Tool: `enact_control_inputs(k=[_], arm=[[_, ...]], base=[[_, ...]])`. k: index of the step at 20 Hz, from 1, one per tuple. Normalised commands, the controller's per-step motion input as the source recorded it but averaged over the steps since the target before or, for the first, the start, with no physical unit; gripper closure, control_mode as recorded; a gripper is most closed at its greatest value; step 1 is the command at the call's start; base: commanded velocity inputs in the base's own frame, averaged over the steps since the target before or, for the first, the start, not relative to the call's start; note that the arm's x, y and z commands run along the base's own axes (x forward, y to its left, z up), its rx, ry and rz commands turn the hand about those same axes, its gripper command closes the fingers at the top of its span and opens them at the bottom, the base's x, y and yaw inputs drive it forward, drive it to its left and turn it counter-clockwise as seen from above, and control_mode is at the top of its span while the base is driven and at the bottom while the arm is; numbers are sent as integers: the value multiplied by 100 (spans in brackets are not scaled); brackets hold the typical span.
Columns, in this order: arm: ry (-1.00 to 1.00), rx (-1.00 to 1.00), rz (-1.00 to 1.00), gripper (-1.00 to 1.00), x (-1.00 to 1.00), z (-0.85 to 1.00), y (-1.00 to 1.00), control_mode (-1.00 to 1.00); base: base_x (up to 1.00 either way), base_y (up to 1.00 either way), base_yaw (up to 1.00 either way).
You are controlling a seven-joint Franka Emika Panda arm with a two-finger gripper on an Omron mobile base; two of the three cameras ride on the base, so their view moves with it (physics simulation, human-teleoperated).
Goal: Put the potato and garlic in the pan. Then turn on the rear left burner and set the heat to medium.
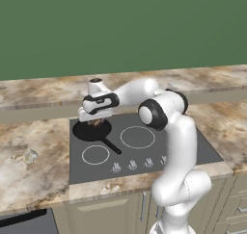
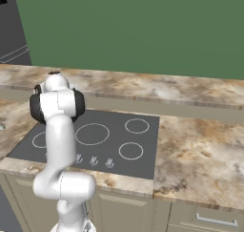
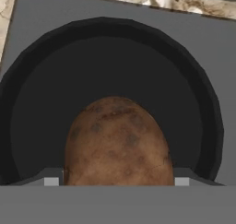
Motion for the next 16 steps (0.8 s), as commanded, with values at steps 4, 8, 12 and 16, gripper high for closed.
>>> enact_control_inputs(k=[4,8,12,16], arm=[[0,0,0,100,0,-34,7,-100],[0,0,0,100,0,-36,0,-100],[0,0,0,100,0,-28,0,-100],[0,0,0,100,0,-16,5,-100]], base=[[0,0,0],[0,0,0],[0,0,0],[0,0,0]])
